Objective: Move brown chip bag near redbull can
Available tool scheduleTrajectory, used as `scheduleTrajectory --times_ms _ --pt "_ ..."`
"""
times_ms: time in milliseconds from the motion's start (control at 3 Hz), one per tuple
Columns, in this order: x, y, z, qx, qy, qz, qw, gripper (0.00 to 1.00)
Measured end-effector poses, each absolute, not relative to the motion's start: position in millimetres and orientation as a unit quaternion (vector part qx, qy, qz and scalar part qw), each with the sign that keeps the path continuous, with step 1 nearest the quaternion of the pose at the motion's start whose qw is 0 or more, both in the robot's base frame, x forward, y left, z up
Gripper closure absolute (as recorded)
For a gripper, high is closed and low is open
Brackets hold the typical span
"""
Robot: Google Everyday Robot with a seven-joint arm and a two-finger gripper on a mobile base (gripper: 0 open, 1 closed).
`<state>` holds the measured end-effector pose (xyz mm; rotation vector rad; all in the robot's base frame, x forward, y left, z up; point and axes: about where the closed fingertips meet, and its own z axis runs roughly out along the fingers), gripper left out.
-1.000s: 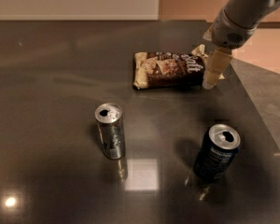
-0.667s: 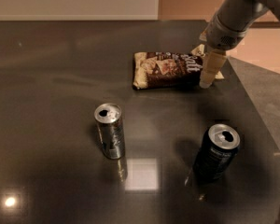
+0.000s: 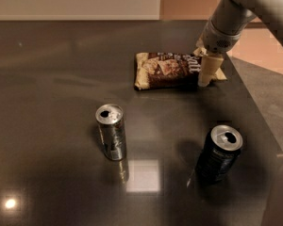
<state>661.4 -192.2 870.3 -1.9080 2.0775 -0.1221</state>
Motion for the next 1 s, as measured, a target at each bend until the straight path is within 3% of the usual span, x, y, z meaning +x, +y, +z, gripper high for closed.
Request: scheduleTrajectory --times_ms 1000 --pt "644 -169 877 -0.675 0.722 -0.042 0.146 0.88"
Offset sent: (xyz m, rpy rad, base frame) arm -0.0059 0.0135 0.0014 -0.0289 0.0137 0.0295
